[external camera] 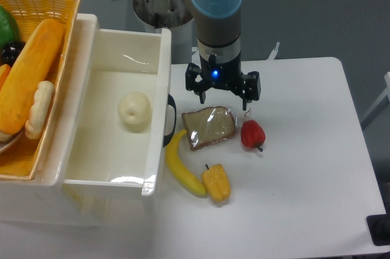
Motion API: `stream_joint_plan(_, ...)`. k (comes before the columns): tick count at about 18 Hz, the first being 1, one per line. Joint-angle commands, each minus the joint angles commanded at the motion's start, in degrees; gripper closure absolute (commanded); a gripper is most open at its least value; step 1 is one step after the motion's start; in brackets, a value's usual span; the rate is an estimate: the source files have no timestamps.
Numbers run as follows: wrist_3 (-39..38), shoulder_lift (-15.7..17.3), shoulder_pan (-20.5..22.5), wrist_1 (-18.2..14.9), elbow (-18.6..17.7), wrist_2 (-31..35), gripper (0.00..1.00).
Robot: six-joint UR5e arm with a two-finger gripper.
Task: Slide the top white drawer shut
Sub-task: 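Lower the open gripper beside the bagged bread toward the drawer front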
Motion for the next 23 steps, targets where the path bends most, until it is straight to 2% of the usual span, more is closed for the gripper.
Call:
stream_joint_plan(3, 0.0, -1.2, -0.2, 2.0, -0.2, 0.4, 0.0)
stream_joint_plan(13, -2.9, -3.9, 1.9, 2.0, -1.6, 0.6, 0.0)
stream_joint_plan(17, -3.0, -4.2, 2.0, 2.3, -5.8, 0.8, 0.0)
stream_joint_plan(23, -3.7, -6.1, 1.8, 2.1, -5.4, 0.7, 0.0)
